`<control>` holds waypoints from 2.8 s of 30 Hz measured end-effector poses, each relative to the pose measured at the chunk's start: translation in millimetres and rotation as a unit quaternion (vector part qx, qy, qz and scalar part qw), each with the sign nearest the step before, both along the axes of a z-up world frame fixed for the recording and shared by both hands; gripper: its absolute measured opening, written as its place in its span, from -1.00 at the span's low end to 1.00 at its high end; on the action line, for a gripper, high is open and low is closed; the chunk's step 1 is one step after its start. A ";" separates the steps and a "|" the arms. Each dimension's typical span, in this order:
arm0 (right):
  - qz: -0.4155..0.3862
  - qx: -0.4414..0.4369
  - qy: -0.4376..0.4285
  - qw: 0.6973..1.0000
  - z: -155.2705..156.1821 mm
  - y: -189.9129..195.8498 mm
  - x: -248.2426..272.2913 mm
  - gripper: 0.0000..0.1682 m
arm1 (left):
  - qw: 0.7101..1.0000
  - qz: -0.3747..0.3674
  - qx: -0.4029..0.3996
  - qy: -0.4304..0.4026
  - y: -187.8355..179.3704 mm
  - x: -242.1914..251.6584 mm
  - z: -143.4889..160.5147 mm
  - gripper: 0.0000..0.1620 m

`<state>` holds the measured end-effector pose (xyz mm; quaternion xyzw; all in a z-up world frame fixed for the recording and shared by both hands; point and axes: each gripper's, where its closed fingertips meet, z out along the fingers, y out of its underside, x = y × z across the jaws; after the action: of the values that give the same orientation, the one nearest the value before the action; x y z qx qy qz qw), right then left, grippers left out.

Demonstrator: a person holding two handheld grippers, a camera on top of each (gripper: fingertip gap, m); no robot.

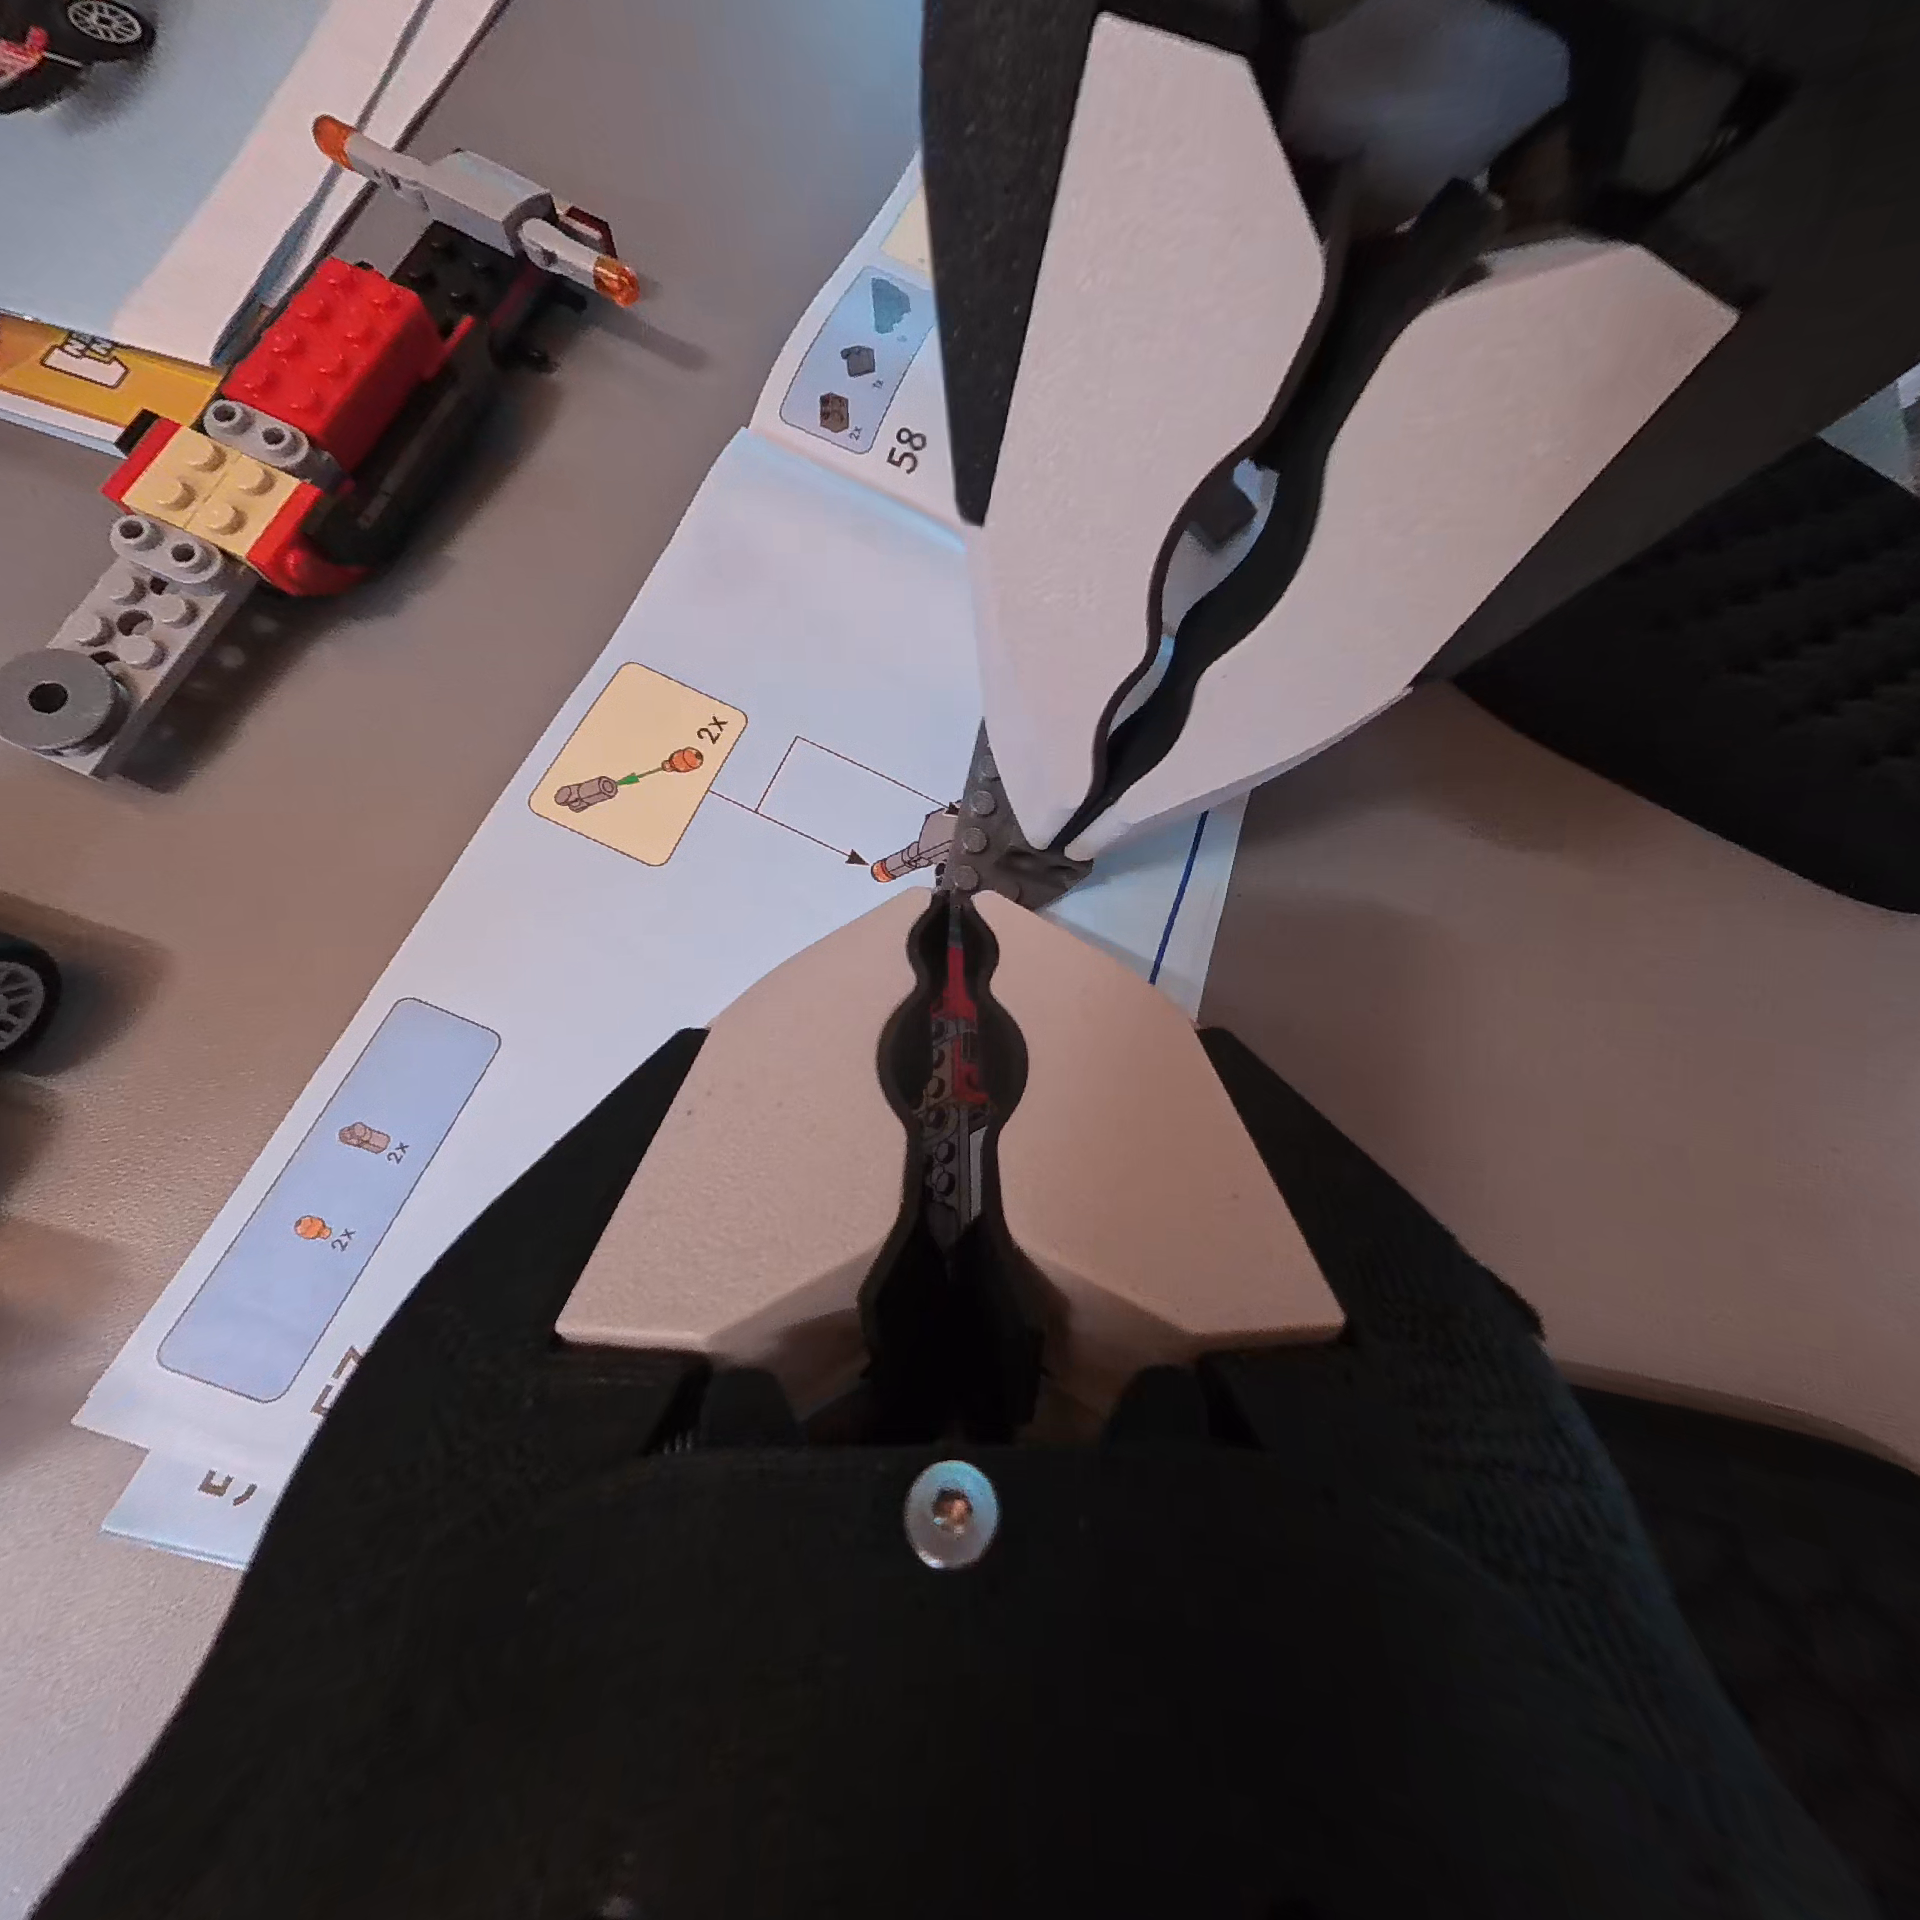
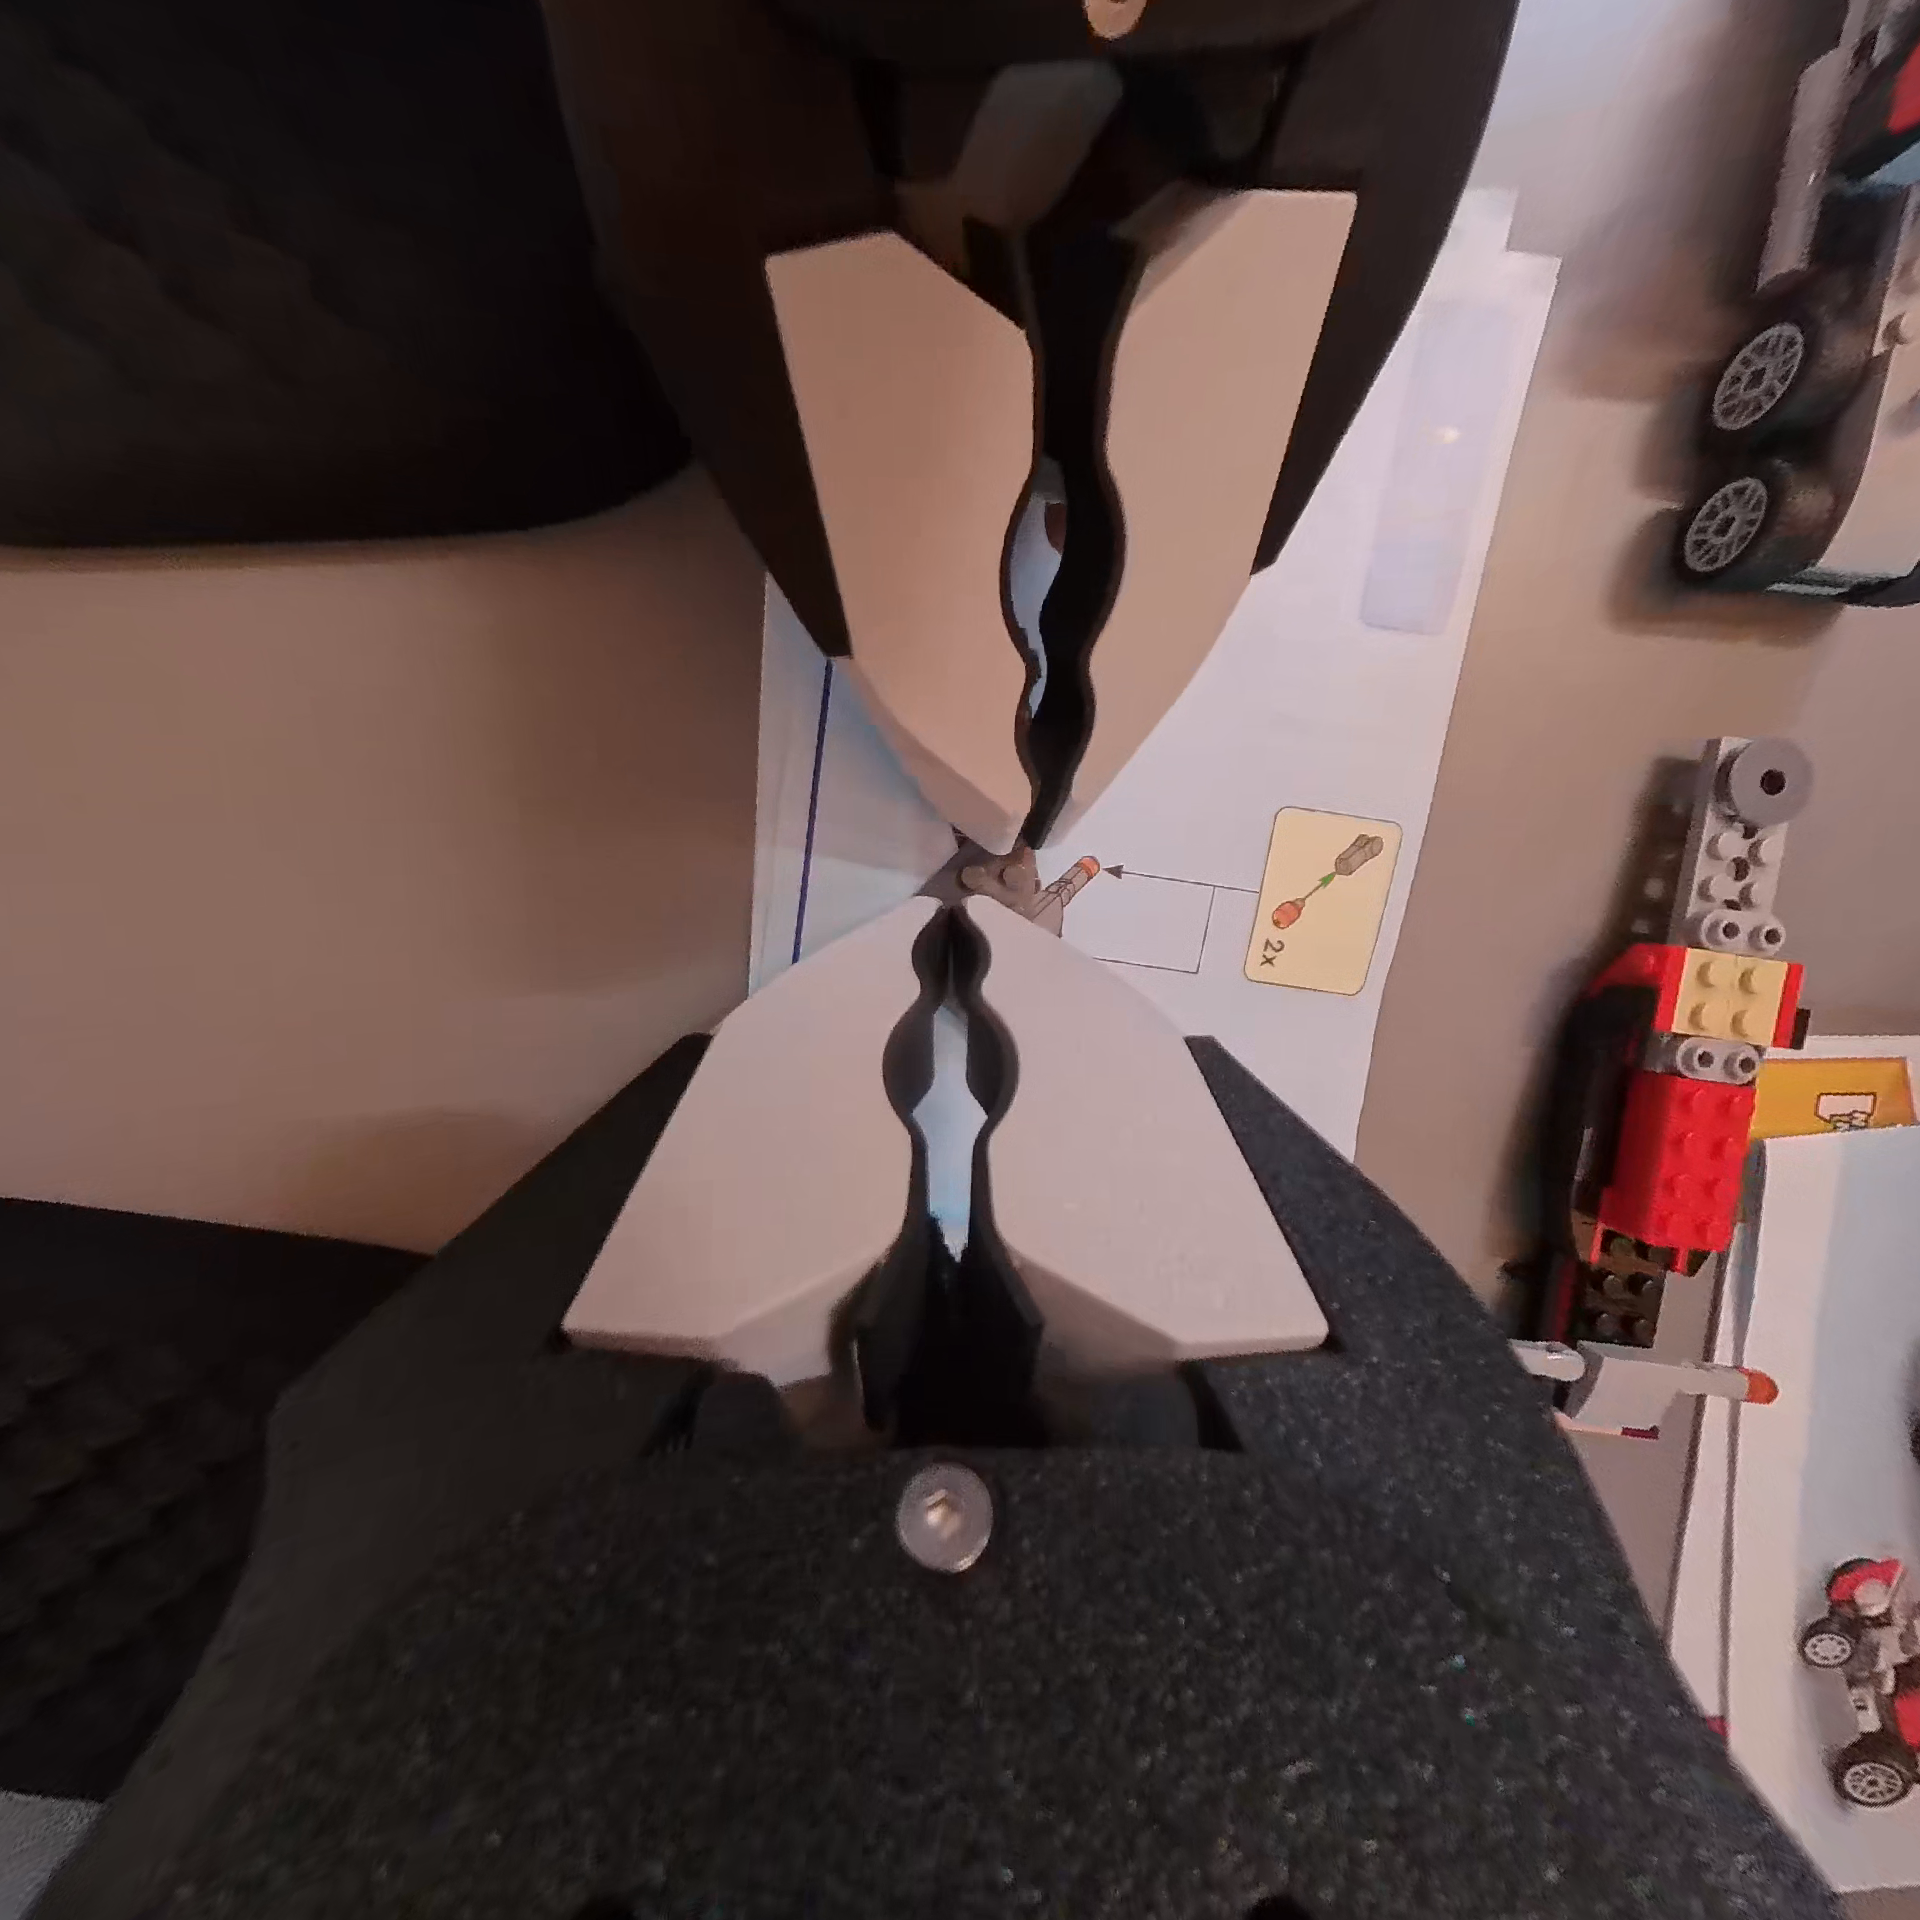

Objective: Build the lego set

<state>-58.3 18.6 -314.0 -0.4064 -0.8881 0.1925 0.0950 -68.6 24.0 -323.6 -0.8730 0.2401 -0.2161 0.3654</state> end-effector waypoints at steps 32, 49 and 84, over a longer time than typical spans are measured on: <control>-0.504 0.032 0.293 0.812 27.6 124.8 153.6 -0.81 | 1.000 -0.002 0.002 -0.011 -1.8 -0.6 2.7 -0.96; -0.561 0.010 0.219 0.798 -12.9 135.8 179.4 -0.79 | 1.000 -0.003 -0.017 -0.014 -5.8 -4.0 -1.2 -0.96; -0.468 0.020 0.274 0.840 23.9 115.0 150.9 -0.78 | 0.994 -0.056 0.065 0.071 7.5 27.1 12.9 -1.00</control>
<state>92.6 133.6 -290.2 -0.7025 -0.5338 0.2105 0.4211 -41.5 31.5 -310.7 -0.8458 0.3274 -0.1575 0.3906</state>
